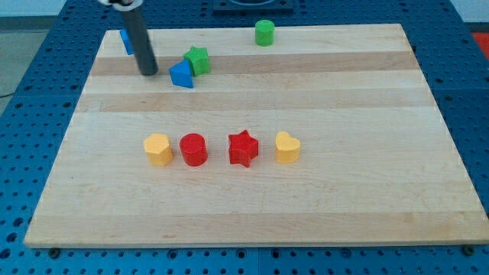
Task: Nudge the yellow hexagon up a bit
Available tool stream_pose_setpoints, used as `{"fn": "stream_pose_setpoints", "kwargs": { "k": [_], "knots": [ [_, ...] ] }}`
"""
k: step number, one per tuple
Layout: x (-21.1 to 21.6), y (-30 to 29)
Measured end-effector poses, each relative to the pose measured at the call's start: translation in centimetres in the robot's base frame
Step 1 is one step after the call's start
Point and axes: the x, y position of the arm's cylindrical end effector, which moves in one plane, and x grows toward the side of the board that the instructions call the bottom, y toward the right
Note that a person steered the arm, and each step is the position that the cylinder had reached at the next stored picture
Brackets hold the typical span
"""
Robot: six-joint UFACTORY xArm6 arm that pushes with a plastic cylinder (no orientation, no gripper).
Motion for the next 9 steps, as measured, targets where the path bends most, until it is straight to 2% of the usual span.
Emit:
{"fn": "stream_pose_setpoints", "kwargs": {
  "k": [2,4,5,6,7,8,9],
  "knots": [
    [3.9,-5.9],
    [11.7,-10.1],
    [13.8,-10.3],
    [17.5,-7.8],
    [20.2,0.7],
    [20.2,8.3],
    [19.1,12.2]
  ]
}}
